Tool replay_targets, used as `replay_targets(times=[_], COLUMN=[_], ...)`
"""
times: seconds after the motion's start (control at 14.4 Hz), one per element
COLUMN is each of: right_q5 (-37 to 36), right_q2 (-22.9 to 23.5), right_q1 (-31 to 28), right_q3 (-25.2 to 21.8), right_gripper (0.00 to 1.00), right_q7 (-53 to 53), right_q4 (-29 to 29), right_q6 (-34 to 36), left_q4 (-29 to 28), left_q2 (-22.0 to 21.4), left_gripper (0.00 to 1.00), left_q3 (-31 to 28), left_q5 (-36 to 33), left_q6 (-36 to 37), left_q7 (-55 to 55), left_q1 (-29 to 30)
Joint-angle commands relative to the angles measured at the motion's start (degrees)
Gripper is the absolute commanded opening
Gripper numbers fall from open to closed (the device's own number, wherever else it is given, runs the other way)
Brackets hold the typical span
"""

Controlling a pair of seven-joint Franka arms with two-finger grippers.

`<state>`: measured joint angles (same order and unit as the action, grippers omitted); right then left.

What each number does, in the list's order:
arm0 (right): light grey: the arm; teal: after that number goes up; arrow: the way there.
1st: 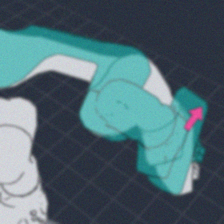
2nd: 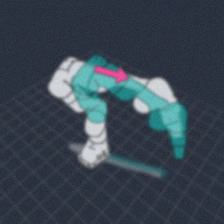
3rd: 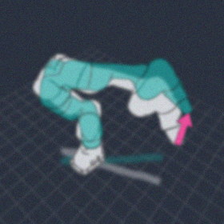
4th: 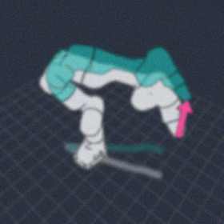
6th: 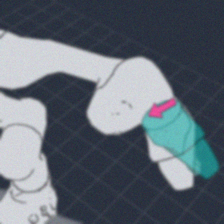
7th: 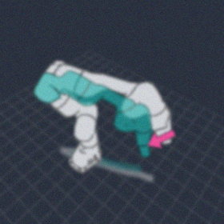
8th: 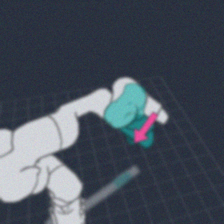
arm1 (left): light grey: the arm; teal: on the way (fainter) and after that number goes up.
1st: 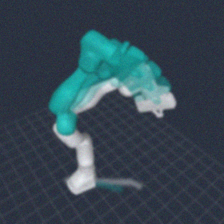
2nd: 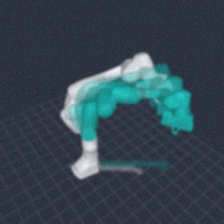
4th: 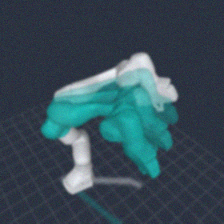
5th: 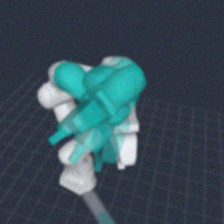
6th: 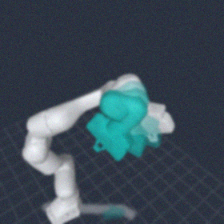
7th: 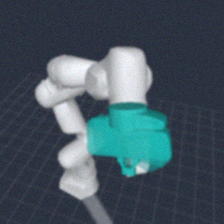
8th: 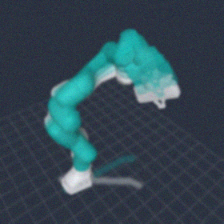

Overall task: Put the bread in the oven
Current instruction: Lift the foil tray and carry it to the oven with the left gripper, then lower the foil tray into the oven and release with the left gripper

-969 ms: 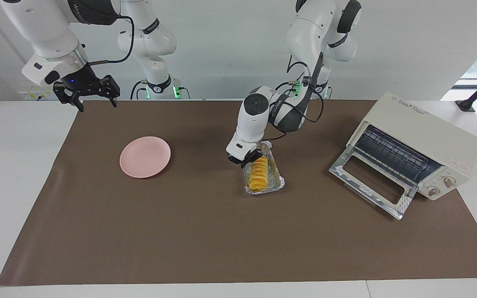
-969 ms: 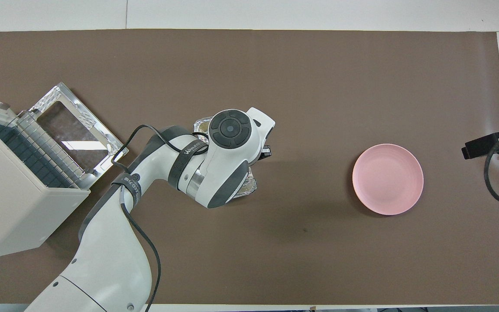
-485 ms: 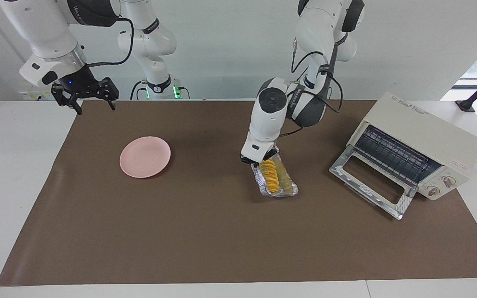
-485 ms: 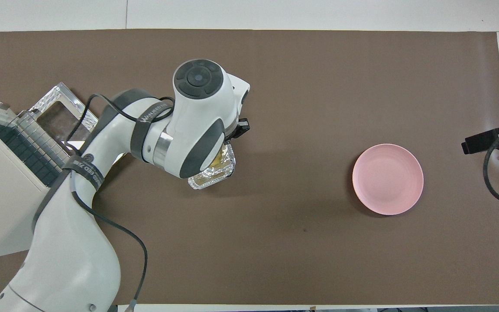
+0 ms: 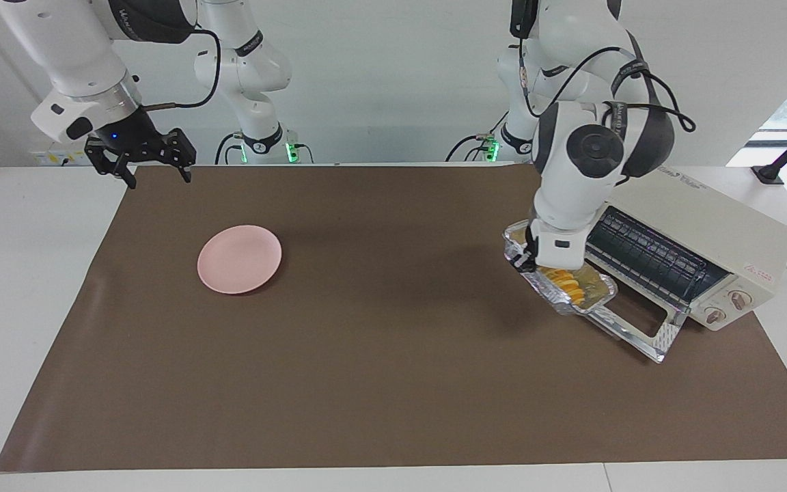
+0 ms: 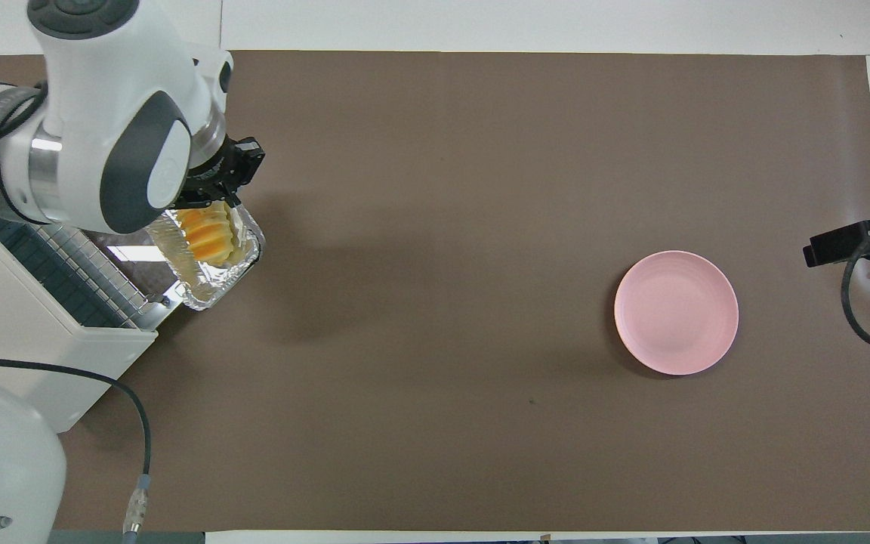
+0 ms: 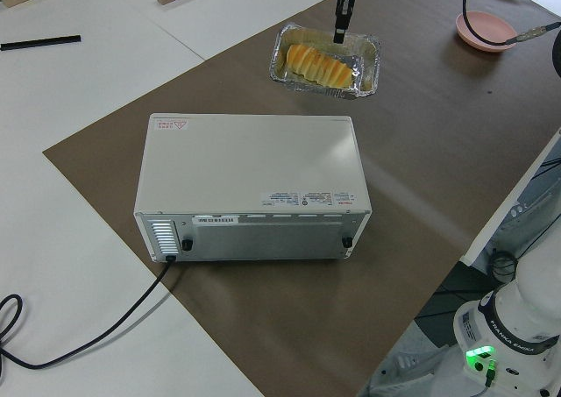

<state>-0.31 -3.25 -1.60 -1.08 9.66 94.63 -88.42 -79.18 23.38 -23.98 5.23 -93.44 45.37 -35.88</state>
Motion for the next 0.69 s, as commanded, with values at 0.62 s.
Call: replay_targets(times=[0.62], right_q5=[1.1], right_q2=[-1.06], right_q1=[-0.68], right_q3=[0.99], right_gripper=[1.0], right_q7=[-0.61], right_q4=[1.0], right_q6=[0.35], left_q4=[-14.06], left_q2=[-4.47], left_gripper=[0.0], left_q3=[-5.29], left_q5=[-10.5], left_q6=[-3.33], left_q7=[-2.13], left_q1=[8.54])
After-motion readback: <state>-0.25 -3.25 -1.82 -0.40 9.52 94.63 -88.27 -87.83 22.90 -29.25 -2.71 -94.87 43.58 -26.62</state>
